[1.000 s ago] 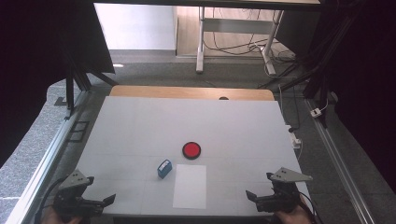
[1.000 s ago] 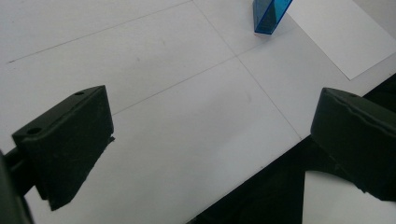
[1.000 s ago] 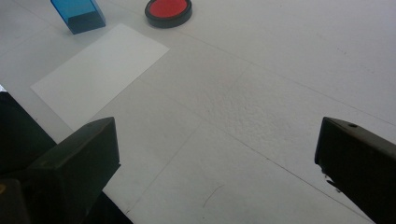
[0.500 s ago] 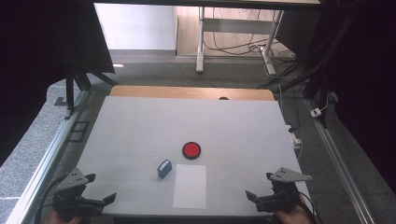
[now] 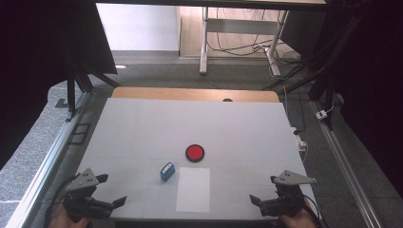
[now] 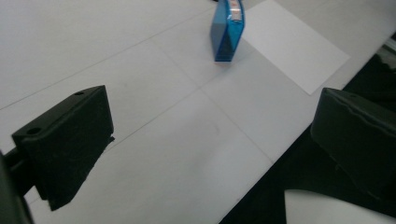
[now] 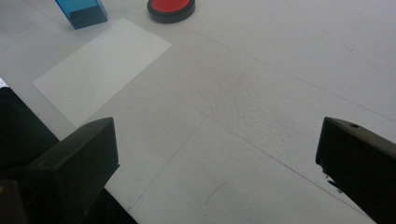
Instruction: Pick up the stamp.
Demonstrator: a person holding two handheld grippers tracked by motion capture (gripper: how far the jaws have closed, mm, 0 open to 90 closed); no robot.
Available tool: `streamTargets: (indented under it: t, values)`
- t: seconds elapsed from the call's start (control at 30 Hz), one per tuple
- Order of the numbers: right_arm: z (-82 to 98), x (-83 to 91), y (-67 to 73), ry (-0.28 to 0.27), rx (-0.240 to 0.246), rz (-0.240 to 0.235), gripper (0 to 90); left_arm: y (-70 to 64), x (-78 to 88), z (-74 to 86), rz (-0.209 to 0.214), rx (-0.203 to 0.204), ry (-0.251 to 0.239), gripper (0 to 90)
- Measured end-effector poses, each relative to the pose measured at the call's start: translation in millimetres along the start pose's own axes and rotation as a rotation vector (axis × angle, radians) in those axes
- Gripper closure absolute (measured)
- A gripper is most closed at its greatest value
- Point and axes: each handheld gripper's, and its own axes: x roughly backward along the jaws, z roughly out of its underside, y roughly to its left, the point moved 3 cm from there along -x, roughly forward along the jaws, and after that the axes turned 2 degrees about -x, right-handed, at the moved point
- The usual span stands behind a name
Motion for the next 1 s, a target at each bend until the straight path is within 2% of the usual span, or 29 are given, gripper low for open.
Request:
streamTargets:
  t: [0.13, 0.3, 0.53, 0.7, 0.77, 0.9, 1.0]
  values:
    - [0.0, 0.1, -0.1, 0.000, -0.002, -0.001, 0.0, -1.1, -4.5, -2.2, 0.011, -0.022, -0.010, 0.0]
    - [-0.1, 0.3, -0.6, 0.003, -0.005, 0.000, 0.0, -1.4, -8.8, -6.6, 0.008, -0.022, -0.015, 0.0]
    - [-0.1, 0.0, -0.2, 0.002, -0.003, -0.003, 0.0, -5.8, -19.5, -14.4, -0.022, -0.047, 0.003, 0.0]
    - [0.0, 0.2, -0.2, 0.002, 0.000, -0.005, 0.0, -7.3, -29.6, -19.7, -0.006, -0.039, 0.015, 0.0]
    - [0.0, 0.2, -0.3, 0.002, 0.001, -0.006, 0.0, -8.3, -33.6, -22.1, -0.010, -0.048, 0.029, 0.0]
    - [0.0, 0.0, -0.3, 0.002, 0.005, -0.007, 0.0, -15.0, -38.2, -30.3, -0.016, -0.091, 0.018, 0.0]
    - [-0.2, -0.1, 0.3, 0.001, 0.004, -0.007, 0.0, -17.2, -44.4, -34.4, -0.016, -0.099, 0.022, 0.0]
